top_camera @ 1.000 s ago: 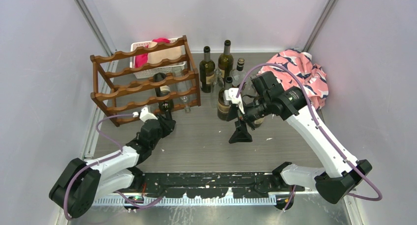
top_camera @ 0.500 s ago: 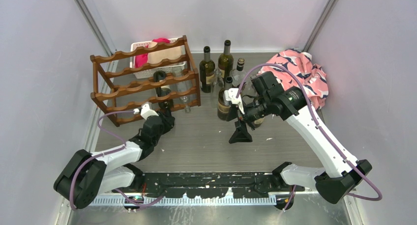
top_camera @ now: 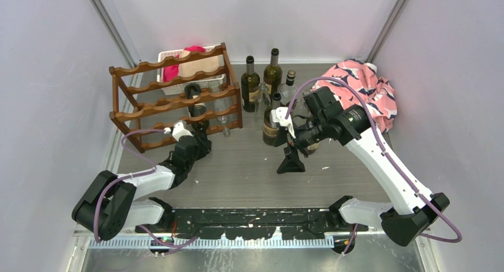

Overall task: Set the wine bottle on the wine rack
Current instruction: Place the wine bottle in the wine rack.

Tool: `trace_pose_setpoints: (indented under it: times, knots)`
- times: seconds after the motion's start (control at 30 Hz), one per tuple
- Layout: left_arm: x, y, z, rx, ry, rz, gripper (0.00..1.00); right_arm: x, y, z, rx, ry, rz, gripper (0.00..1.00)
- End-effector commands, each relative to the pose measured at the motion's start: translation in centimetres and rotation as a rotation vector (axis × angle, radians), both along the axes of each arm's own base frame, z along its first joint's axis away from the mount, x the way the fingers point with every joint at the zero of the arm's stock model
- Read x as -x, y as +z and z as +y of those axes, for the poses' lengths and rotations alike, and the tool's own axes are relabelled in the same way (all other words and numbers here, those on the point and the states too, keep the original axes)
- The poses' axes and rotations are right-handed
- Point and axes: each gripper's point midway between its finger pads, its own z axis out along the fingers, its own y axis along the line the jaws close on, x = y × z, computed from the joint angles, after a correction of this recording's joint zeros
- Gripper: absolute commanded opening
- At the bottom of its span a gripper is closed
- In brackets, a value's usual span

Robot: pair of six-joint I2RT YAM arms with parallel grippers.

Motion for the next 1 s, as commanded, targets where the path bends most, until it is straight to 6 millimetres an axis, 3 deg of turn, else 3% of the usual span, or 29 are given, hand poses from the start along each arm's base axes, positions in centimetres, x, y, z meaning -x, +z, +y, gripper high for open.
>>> trace_pose_setpoints:
  times: [0.0, 0.23, 0.43, 0.6, 0.77, 0.97]
  knots:
    - [-2.1, 2.9, -0.7, 0.036, 0.006, -0.094, 0.00, 0.1, 0.4, 0.3, -0.019, 0.023, -0.021, 0.98]
    - [-2.9, 4.0, 0.1, 0.019, 0.041, -0.119, 0.00, 0.3, 0.5, 0.2, -0.019, 0.028, -0.024, 0.98]
    - [-3.4, 3.5, 0.5, 0.008, 0.050, -0.103, 0.05, 0.3, 0.4, 0.1, -0.016, 0.030, -0.025, 0.98]
    - [-3.1, 2.8, 0.6, 0.006, 0.049, -0.080, 0.19, 0.4, 0.5, 0.1, -0.016, 0.033, -0.027, 0.98]
    - [-2.6, 2.3, 0.7, 0.004, 0.044, -0.056, 0.46, 0.5, 0.5, 0.1, -0.017, 0.035, -0.027, 0.98]
    - [-1.7, 2.3, 0.8, -0.007, 0.027, -0.021, 0.67, 0.5, 0.4, 0.1, -0.016, 0.037, -0.024, 0.98]
